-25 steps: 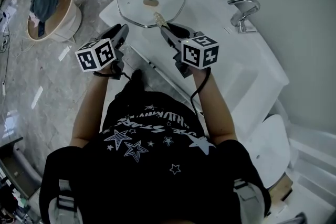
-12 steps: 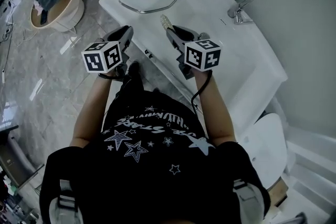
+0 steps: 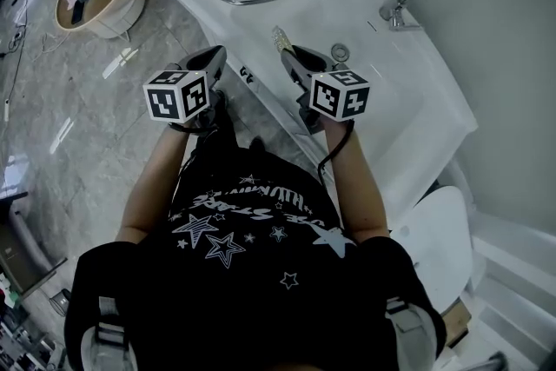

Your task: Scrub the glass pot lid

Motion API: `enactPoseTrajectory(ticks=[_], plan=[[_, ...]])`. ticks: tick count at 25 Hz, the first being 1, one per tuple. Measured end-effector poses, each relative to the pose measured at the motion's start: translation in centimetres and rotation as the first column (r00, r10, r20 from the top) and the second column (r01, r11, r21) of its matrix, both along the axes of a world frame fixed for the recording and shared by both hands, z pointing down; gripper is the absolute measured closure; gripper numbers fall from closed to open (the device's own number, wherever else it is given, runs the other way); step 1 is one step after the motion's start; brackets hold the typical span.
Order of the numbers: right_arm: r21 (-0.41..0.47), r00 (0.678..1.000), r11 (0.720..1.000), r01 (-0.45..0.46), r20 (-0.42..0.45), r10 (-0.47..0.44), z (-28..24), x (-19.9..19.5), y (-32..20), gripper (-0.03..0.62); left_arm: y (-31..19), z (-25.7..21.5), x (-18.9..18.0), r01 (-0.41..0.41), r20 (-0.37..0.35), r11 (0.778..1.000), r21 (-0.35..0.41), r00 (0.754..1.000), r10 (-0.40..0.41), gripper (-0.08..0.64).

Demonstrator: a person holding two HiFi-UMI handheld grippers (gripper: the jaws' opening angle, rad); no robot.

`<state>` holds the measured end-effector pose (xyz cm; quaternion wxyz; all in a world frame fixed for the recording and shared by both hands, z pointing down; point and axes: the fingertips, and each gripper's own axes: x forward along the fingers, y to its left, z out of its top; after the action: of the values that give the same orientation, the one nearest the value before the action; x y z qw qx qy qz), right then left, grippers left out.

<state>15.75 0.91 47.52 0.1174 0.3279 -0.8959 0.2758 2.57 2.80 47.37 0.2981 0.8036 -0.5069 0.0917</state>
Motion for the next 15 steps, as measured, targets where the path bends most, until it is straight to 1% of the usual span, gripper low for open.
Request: enactPoseTrajectory(ticks=[6,9,15], plan=[[0.012,1.0,1.0,0.011,-0.008,-0.01,0.5,-0.2,0.5,0.522,1.1,0.4,0.4,-0.001,-0.003,1.0,-0.011,1.0,0.001,0.552],[0.001,1.0,1.0,0.016,-0.011,-0.016,0.9,-0.3,0.8,0.522,1.5,0.7,0.1,0.007,-0.004,1.0,-0.024,1.0,-0.007,0.552],[-0.026,1.0,1.0,0.009,-0.011,-0.01,1.8,0.4,1.3,0.522,2.1,1.5,0.3,0.005,0.02,0.999,-0.046,1.0,-0.004,0.552]])
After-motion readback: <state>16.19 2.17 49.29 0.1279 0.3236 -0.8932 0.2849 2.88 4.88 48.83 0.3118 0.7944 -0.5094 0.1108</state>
